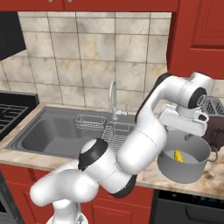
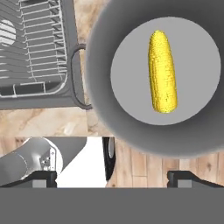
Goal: Dump the corn from the pot into the sink. Then turn on the water and wash the corn. Then turn off the water and put the corn back in the pot.
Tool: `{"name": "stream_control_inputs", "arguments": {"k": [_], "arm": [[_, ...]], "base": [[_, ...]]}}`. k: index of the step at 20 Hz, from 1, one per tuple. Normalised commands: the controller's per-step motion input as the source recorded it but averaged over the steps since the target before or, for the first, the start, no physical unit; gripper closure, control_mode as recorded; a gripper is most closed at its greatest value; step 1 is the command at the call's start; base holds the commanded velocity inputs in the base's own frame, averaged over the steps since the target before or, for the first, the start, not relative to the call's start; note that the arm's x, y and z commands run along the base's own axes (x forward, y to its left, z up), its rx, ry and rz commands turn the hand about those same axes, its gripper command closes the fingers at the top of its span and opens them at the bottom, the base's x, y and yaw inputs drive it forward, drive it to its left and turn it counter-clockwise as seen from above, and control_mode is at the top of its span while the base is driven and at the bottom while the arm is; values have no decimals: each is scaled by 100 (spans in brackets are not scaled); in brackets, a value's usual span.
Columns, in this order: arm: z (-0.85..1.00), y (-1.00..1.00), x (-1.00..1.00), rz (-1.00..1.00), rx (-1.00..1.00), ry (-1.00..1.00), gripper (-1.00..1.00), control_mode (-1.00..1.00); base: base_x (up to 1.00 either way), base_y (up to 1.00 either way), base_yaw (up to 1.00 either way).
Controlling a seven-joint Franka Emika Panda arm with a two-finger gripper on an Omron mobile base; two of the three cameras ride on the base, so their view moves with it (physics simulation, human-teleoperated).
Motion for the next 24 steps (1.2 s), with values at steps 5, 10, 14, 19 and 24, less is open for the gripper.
{"name": "stream_control_inputs", "arguments": {"k": [5,10,14,19,24], "arm": [[-31,51,-34,0,-8,-7,-100,-100],[-25,15,-6,0,-1,-7,-100,-100],[-1,-18,38,5,0,-4,-100,-100],[6,-48,58,9,0,4,-100,-100],[2,-56,28,7,0,1,-100,-100]], "base": [[0,0,0],[0,0,0],[0,0,0],[0,0,0],[0,0,0]]}}
